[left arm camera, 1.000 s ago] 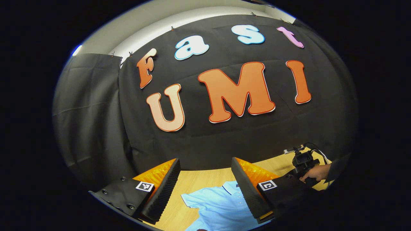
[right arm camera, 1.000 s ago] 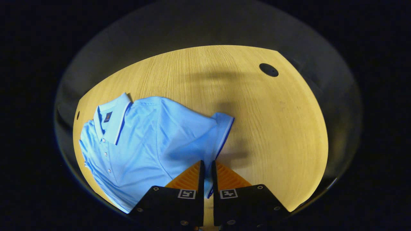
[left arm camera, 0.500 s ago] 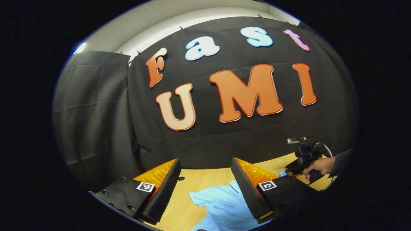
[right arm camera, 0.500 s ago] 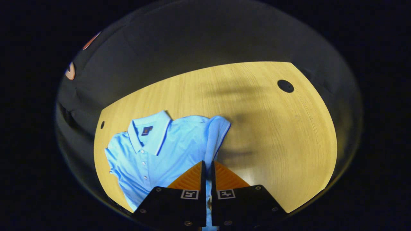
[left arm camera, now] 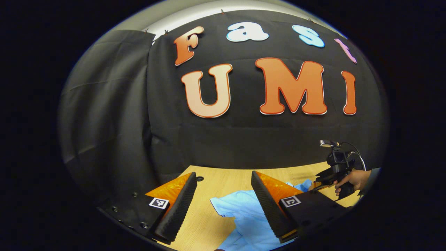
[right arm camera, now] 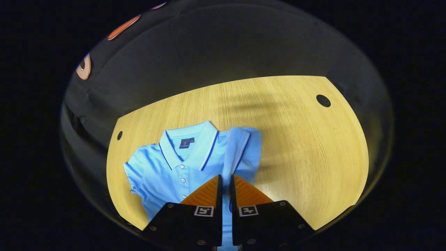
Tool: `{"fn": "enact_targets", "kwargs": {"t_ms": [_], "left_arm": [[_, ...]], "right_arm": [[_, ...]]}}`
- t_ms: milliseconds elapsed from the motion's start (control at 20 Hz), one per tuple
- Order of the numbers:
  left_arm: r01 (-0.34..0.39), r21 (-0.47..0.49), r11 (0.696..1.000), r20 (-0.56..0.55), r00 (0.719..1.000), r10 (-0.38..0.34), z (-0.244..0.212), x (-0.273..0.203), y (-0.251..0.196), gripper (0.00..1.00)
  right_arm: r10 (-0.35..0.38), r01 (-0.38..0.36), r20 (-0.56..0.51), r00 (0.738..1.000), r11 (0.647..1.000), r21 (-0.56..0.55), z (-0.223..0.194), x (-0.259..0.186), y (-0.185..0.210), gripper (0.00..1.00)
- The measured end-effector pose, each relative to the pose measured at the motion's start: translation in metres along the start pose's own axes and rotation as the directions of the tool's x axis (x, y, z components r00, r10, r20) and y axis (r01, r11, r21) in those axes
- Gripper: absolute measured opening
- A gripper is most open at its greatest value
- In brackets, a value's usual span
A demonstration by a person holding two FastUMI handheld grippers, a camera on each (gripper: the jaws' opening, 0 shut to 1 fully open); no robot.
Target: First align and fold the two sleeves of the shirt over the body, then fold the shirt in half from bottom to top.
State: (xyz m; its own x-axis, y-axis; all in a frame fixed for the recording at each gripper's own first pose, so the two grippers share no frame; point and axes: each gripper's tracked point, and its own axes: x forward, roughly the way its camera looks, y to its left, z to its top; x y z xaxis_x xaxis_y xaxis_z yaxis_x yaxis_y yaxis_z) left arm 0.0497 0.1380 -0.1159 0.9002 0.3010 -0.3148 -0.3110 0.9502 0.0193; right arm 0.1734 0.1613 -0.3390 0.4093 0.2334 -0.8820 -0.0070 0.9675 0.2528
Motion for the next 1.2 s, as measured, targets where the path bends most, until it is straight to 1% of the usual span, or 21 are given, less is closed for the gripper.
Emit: {"fn": "enact_targets", "kwargs": {"t_ms": [100, 250, 350, 400, 450, 550, 650, 700, 750, 800, 900, 1000, 1200], "left_arm": [[0.048, -0.036, 0.998, -0.04, 0.998, -0.049, -0.016, 0.02, 0.011, 1.0], [0.097, -0.102, 0.99, -0.117, 0.987, -0.109, -0.038, 0.046, 0.031, 1.0], [0.125, -0.146, 0.981, -0.172, 0.974, -0.15, -0.055, 0.069, 0.043, 1.0], [0.134, -0.157, 0.979, -0.201, 0.966, -0.164, -0.064, 0.078, 0.047, 0.98], [0.142, -0.165, 0.976, -0.231, 0.956, -0.179, -0.073, 0.089, 0.049, 0.98], [0.126, -0.178, 0.976, -0.321, 0.93, -0.179, -0.097, 0.108, 0.059, 0.98], [0.129, -0.217, 0.968, -0.393, 0.896, -0.207, -0.116, 0.123, 0.054, 0.98], [0.134, -0.245, 0.96, -0.423, 0.877, -0.23, -0.123, 0.127, 0.055, 0.98], [0.14, -0.281, 0.949, -0.455, 0.852, -0.26, -0.131, 0.134, 0.051, 0.98], [0.133, -0.318, 0.939, -0.489, 0.825, -0.283, -0.142, 0.138, 0.047, 1.0], [0.11, -0.362, 0.926, -0.554, 0.773, -0.309, -0.166, 0.148, 0.041, 1.0], [0.093, -0.383, 0.919, -0.597, 0.734, -0.323, -0.18, 0.159, 0.031, 1.0], [0.073, -0.366, 0.928, -0.67, 0.672, -0.317, -0.203, 0.178, 0.016, 1.0]], "right_arm": [[0.01, -0.01, 0.002, 1.0, 1.0, 0.026, -0.005, 0.0, 0.02, 0.13], [0.013, -0.013, 0.008, 1.0, 0.999, 0.037, -0.013, -0.004, 0.042, 0.16], [-0.004, 0.003, 0.029, 1.0, 0.999, 0.033, -0.015, -0.011, 0.044, 0.17], [-0.02, 0.019, 0.045, 0.999, 0.999, 0.028, -0.014, -0.017, 0.042, 0.2], [-0.03, 0.029, 0.067, 0.997, 0.999, 0.021, -0.014, -0.022, 0.041, 0.24], [-0.042, 0.039, 0.118, 0.992, 0.999, 0.029, -0.009, -0.037, 0.038, 0.34], [-0.054, 0.046, 0.167, 0.985, 0.998, 0.052, -0.005, -0.054, 0.033, 0.52], [-0.062, 0.052, 0.191, 0.98, 0.997, 0.06, -0.005, -0.062, 0.029, 0.7], [-0.064, 0.051, 0.214, 0.975, 0.996, 0.066, -0.005, -0.072, 0.026, 0.75], [-0.057, 0.041, 0.244, 0.968, 0.997, 0.07, -0.005, -0.082, 0.026, 0.82], [-0.058, 0.038, 0.301, 0.952, 0.997, 0.072, -0.009, -0.101, 0.022, 0.9], [-0.076, 0.058, 0.337, 0.939, 0.996, 0.061, -0.016, -0.118, 0.013, 0.94], [-0.107, 0.099, 0.415, 0.903, 0.994, 0.04, -0.023, -0.151, -0.009, 0.98]]}}
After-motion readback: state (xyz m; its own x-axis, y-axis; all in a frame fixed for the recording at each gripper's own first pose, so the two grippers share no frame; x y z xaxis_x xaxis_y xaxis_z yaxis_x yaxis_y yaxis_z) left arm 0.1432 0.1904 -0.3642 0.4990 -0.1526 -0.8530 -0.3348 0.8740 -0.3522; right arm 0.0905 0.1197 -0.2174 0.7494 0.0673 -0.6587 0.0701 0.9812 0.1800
